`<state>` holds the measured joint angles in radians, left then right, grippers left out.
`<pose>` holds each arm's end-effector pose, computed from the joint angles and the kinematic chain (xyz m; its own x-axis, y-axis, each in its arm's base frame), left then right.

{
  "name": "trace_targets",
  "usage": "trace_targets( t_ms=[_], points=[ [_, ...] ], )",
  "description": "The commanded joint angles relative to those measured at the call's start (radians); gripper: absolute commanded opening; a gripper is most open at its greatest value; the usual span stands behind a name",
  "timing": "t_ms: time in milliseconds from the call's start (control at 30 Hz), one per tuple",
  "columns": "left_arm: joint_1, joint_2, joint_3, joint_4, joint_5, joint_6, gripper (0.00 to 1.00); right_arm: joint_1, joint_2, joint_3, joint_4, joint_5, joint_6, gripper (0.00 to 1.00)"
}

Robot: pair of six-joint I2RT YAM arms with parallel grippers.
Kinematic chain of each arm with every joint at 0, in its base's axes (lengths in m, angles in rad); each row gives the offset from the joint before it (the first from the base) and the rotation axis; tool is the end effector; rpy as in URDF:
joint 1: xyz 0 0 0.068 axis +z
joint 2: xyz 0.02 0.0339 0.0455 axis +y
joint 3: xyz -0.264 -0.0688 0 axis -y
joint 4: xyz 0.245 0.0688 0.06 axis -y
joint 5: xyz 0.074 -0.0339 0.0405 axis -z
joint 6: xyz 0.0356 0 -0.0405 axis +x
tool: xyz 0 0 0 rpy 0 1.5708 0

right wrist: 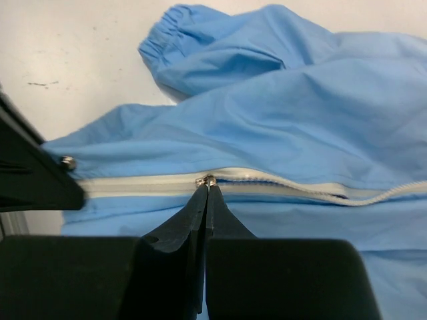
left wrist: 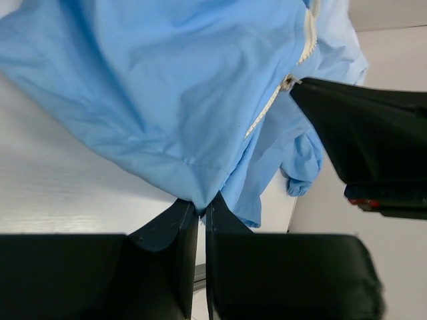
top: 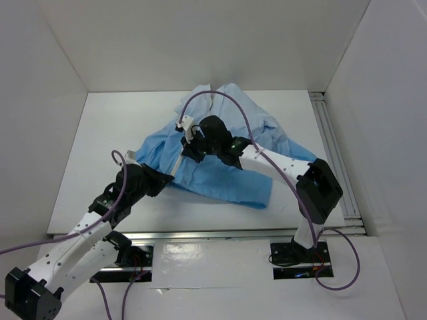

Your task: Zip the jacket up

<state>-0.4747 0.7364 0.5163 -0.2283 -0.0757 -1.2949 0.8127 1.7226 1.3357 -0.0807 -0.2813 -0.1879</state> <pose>0.1571 -0.0777 0.2484 -0.4852 -0.8293 -0.2770 -0.2634 0.4407 -0.8581 0.2720 0.3016 0.2888 -0.1423 -0.4113 -0.9003 -0.9106 0.4110 -0.0438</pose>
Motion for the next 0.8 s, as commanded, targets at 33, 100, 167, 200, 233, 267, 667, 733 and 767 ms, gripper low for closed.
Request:
trace_targets(
  t_ms=[33,100,167,200,233,267,667,733,767],
  points=[
    [-0.001,-0.048,-0.021,-0.166,0.005,-0.015,0.0,-0.061,0.017,0.092,0.035,0.126,-0.056,0.0],
    [-0.001,-0.057,-0.012,-0.189,0.005,-0.024,0.0,-0.089,0.026,0.13,0.021,0.148,-0.065,0.0],
    [-0.001,-0.057,-0.003,-0.21,-0.004,-0.014,0.0,-0.159,0.037,0.151,0.012,0.148,-0.074,0.0],
    [-0.001,-0.057,0.007,-0.21,-0.004,-0.014,0.0,-0.184,0.048,0.178,0.012,0.148,-0.085,0.0],
    [-0.001,-0.057,0.007,-0.221,-0.004,-0.004,0.0,-0.238,0.057,0.192,0.021,0.148,-0.085,0.0],
    [-0.001,-0.057,0.019,-0.233,-0.004,-0.004,0.0,-0.266,0.067,0.21,0.021,0.148,-0.085,0.0],
    [-0.001,0.142,0.322,-0.355,-0.145,0.055,0.0,-0.619,0.285,0.554,0.006,0.094,-0.047,0.0],
    [-0.001,0.194,0.408,-0.355,-0.185,0.094,0.0,-0.63,0.262,0.539,0.033,0.094,-0.056,0.0],
    [0.016,0.243,0.5,-0.355,-0.203,0.107,0.0,-0.63,0.249,0.539,0.033,0.094,-0.056,0.0]
  ],
)
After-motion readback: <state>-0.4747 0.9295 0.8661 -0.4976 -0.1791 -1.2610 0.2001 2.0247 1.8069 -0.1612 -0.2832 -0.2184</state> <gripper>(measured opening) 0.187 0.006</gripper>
